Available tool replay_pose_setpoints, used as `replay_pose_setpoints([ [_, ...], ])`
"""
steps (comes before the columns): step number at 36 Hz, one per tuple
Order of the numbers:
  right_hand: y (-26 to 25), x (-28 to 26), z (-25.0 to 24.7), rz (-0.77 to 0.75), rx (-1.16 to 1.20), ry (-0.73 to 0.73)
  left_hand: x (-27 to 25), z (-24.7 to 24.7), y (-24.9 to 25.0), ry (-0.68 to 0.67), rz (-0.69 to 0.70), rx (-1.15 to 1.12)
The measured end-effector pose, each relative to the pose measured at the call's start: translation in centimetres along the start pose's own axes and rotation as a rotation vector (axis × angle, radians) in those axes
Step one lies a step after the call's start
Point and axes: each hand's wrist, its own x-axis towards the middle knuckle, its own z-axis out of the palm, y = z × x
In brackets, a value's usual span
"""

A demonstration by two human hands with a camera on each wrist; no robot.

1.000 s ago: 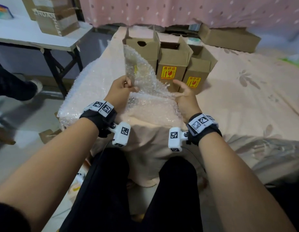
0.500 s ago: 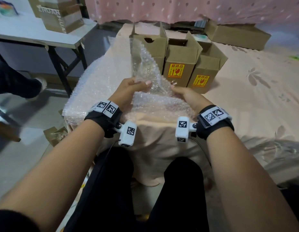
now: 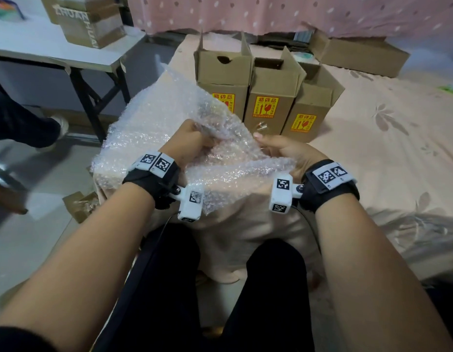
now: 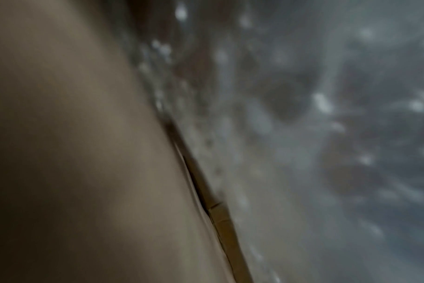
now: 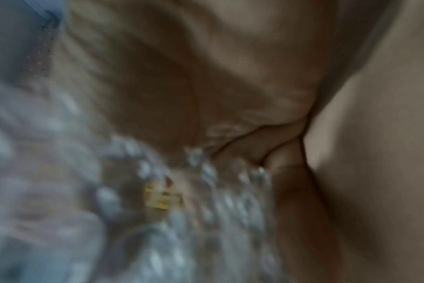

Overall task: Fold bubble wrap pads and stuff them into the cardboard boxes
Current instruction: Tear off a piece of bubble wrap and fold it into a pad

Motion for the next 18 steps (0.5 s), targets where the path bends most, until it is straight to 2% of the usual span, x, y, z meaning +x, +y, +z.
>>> replay_pose_setpoints([
  [2,-0.1,-0.1,0.2,-0.014,-0.063,-0.006,-0.1,0.1,-0.1,-0.018,0.015,-0.011],
  [7,0.4,0.6,-0.1,-0.144,-0.225,0.082,0.1,0.3,-0.7,-0.031,0.099,-0.122],
  [12,1.0,0.7,-0.3,-0.181,-0.115,0.181,0.1,0.5,-0.9,-0.063,0.110,-0.203],
  [18,1.1,0.8,-0.2,-0.226,-0.164,0.267,0.1,0.4,-0.9,-0.022,0.118,-0.189],
])
